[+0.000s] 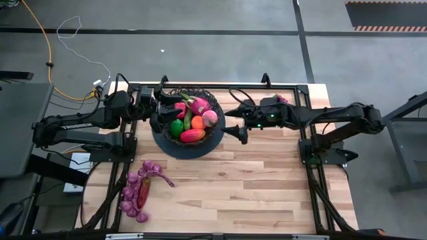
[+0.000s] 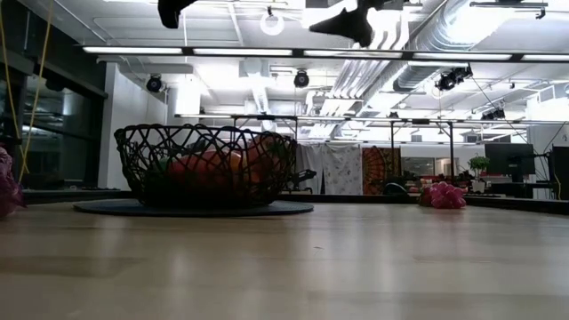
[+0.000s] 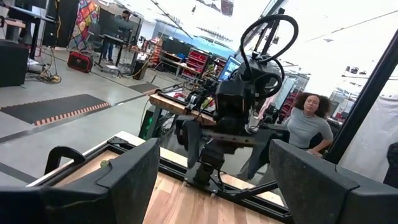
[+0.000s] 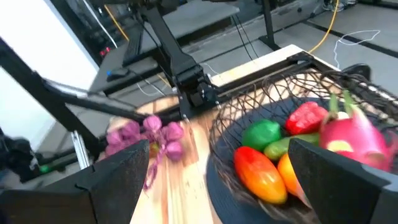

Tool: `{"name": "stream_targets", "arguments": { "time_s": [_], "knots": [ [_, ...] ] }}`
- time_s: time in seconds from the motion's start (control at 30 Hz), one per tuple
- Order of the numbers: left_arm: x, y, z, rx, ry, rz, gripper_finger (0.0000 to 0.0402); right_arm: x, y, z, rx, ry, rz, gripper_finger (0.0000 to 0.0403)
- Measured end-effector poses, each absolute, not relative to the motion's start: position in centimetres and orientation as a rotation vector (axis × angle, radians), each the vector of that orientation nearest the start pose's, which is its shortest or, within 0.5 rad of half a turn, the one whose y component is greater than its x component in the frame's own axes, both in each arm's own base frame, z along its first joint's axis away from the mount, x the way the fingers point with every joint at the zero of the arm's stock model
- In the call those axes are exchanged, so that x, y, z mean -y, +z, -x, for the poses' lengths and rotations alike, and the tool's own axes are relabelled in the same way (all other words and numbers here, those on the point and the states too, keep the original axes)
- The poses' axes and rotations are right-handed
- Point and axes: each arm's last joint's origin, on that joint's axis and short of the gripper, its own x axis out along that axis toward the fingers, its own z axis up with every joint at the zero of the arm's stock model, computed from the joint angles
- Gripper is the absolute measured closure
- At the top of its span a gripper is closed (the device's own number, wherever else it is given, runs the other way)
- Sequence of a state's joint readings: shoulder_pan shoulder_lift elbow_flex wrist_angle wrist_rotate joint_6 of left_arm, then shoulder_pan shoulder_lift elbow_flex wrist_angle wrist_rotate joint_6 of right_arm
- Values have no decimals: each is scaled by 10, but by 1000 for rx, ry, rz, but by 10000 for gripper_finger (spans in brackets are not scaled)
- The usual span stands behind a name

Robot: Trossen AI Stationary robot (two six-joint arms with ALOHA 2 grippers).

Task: Build produce basket
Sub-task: Put the purple garlic into the black wire basket

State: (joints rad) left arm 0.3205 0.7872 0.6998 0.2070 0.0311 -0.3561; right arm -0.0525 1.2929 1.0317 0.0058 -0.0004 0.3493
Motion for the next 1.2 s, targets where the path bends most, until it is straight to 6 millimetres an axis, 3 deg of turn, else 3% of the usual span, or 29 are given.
{"name": "stream_targets", "arguments": {
  "time_s": [0.47, 0.8, 1.0, 1.2],
  "knots": [
    [-55, 340, -170, 166, 260, 321, 112, -1, 348, -228, -370, -233, -288, 29],
    [-55, 334, -181, 128, 255, 303, 112, -18, 345, -215, -435, -279, -246, 29],
    [-52, 327, -192, 79, 234, 303, 112, -15, 340, -205, -516, -288, -254, 29],
    [-51, 328, -196, 105, 216, 299, 112, -7, 343, -182, -523, -303, -286, 29]
  ]
}}
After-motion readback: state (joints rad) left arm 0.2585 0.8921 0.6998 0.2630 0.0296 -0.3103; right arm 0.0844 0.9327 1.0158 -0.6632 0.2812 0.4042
